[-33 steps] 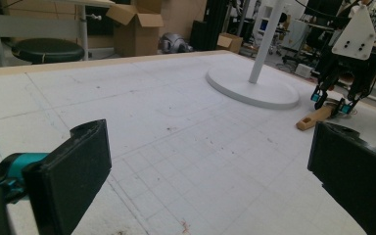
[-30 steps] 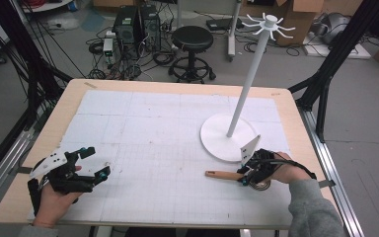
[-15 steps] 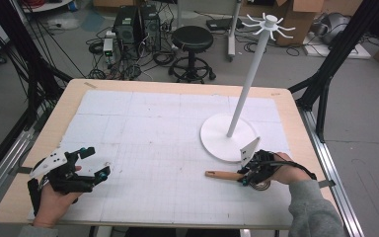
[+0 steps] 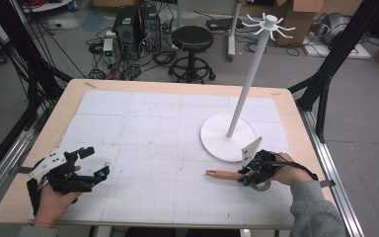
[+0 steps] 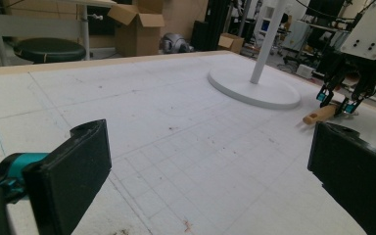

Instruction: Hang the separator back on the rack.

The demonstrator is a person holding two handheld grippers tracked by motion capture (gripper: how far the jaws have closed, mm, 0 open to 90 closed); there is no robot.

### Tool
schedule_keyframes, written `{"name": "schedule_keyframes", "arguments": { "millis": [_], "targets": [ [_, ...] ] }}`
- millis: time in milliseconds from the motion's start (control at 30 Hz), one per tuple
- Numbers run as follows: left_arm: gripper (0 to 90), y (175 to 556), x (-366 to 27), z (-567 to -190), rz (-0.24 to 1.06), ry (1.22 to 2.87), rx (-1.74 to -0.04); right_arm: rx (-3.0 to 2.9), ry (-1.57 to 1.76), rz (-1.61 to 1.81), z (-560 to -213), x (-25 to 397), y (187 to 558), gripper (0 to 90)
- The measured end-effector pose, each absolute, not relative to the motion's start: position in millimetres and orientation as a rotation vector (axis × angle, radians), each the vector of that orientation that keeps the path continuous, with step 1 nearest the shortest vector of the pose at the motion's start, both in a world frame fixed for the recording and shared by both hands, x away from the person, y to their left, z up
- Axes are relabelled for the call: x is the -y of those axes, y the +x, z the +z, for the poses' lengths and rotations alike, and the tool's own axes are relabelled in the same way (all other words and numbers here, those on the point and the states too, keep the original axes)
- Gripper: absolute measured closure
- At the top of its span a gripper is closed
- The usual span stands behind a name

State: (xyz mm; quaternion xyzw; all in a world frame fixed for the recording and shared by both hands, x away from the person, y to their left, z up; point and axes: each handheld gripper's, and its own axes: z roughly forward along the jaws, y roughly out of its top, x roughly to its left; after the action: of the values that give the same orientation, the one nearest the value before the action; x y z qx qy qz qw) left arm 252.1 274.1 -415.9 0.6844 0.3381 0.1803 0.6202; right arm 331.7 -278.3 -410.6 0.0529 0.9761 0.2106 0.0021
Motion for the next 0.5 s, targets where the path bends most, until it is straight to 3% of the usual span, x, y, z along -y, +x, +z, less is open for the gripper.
{"name": "schedule_keyframes", "arguments": {
  "millis": [500],
  "targets": [
    [2.9, 252.2, -273.1, -415.8, 0.411, 1.573, -0.779, -3.015, 0.186, 0.725, -402.5, 284.6, 328.2, 69.1]
  ]
}}
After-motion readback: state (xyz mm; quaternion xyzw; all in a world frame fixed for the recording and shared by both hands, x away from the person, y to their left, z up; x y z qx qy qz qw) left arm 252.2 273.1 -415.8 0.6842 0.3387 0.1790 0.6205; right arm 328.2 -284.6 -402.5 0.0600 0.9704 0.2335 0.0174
